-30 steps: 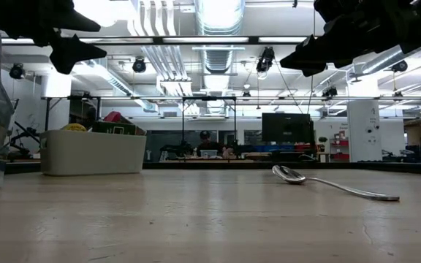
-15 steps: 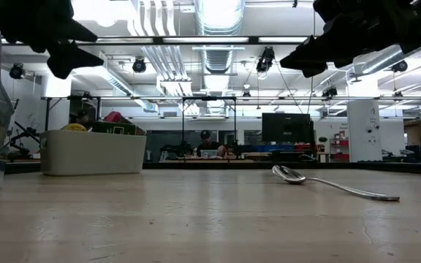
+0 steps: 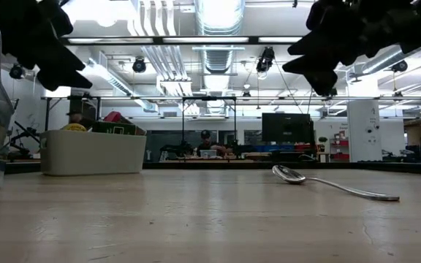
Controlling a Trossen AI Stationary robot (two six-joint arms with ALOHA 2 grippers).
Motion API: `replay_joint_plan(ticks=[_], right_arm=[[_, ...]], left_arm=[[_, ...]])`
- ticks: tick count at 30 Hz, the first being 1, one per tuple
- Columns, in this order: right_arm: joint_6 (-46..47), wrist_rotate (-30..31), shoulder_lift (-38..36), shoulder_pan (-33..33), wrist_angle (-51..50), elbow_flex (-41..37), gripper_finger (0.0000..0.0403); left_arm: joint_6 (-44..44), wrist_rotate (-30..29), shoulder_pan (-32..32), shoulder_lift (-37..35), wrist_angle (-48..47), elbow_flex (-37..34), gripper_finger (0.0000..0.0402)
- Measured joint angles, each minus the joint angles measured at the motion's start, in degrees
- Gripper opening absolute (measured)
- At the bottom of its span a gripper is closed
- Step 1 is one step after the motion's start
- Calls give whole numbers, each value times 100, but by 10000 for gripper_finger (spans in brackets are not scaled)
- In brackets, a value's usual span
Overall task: Pick & Place Food Item
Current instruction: Put the silver spoon into the white bin
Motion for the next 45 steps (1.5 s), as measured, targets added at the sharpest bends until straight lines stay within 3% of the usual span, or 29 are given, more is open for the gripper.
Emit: replay_joint_plan(ticks=[9,15,22,33,45], right_arm=[[819,470,4,-7,-80,2,157],[1891,583,206,-41,-888,74,157],[1757,472,1005,-50,-2458,855,157],[927,444,2604,-75,-3985,2324,157],[488,-303,3415,-533,-4323,2929,157]], left_arm=[[-1,0,0,0,-114,0,285],[-1,0,0,0,-114,-2,285],[-3,-2,1,-4,-116,-6,285],[-3,-2,2,0,-118,-7,285],[-5,0,0,0,-146,-7,285]])
